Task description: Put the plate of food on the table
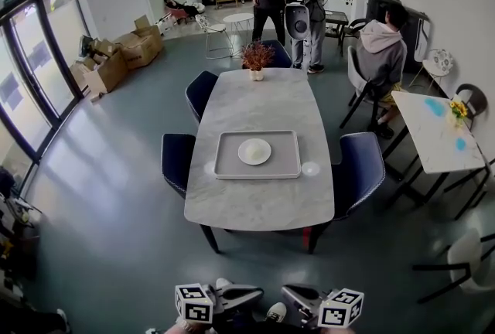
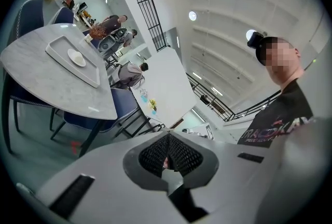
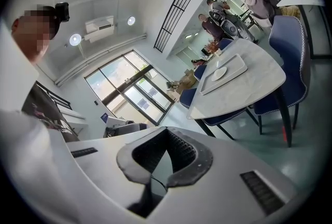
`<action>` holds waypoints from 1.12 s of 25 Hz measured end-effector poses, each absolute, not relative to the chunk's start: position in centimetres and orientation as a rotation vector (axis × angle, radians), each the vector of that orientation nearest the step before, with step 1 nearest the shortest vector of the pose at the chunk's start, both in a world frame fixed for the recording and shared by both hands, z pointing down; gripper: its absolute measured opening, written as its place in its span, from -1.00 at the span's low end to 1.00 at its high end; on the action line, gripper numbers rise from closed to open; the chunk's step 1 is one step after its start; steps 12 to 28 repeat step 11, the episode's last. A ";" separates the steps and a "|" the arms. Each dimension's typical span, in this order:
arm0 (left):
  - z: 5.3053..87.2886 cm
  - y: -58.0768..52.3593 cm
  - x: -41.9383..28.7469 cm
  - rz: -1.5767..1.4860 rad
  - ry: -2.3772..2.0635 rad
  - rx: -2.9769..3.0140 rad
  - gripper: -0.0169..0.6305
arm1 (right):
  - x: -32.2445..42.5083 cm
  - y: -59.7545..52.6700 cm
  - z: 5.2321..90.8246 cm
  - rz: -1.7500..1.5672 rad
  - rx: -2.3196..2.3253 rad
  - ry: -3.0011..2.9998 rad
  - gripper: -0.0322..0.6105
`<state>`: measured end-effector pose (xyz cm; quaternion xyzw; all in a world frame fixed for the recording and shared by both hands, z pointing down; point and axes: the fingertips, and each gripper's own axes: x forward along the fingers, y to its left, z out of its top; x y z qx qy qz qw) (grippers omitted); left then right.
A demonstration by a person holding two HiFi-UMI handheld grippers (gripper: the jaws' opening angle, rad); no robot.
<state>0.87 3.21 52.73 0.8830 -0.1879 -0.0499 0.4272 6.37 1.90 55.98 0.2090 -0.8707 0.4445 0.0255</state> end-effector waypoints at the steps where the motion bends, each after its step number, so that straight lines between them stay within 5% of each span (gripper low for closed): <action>1: 52.7 3.2 0.8 -0.121 -0.468 2.210 -0.92 | 6.4 1.9 56.0 1.375 0.646 -2.693 -0.87; 28: 52.7 3.8 0.2 -0.143 -0.489 2.190 -0.92 | 6.4 1.8 55.7 1.317 0.680 -2.699 -0.87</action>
